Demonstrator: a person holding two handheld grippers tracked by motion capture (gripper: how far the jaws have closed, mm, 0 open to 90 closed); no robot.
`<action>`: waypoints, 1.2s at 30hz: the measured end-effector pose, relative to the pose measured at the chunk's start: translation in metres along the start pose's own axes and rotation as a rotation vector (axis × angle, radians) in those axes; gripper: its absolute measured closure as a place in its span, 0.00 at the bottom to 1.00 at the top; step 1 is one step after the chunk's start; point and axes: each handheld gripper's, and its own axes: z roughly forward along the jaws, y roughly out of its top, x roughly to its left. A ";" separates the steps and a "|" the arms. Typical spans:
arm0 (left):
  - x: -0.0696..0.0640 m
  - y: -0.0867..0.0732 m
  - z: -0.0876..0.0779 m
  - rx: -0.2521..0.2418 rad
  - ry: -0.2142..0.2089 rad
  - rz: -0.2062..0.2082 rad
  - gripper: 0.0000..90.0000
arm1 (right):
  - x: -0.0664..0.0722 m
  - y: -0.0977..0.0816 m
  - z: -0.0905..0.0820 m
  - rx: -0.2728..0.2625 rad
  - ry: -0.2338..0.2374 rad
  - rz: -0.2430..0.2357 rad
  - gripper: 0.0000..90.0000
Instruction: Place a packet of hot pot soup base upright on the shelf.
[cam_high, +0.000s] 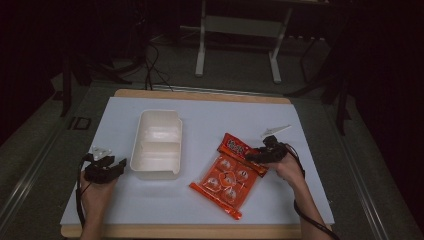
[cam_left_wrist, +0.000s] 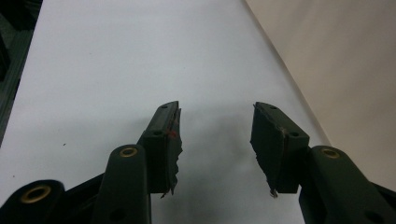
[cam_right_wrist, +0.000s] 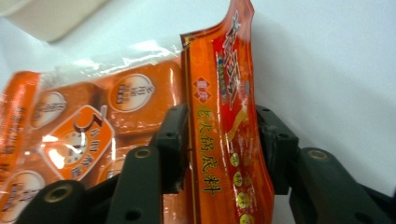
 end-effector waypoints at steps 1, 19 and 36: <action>0.000 0.000 0.000 -0.001 0.000 -0.001 0.58 | 0.000 0.001 0.001 0.011 -0.003 0.000 0.69; -0.001 0.000 0.000 -0.001 0.003 0.003 0.58 | -0.006 0.006 0.030 0.135 0.028 0.029 0.91; -0.001 0.000 0.000 0.000 0.006 0.009 0.58 | 0.002 0.013 0.032 0.202 -0.014 -0.031 1.00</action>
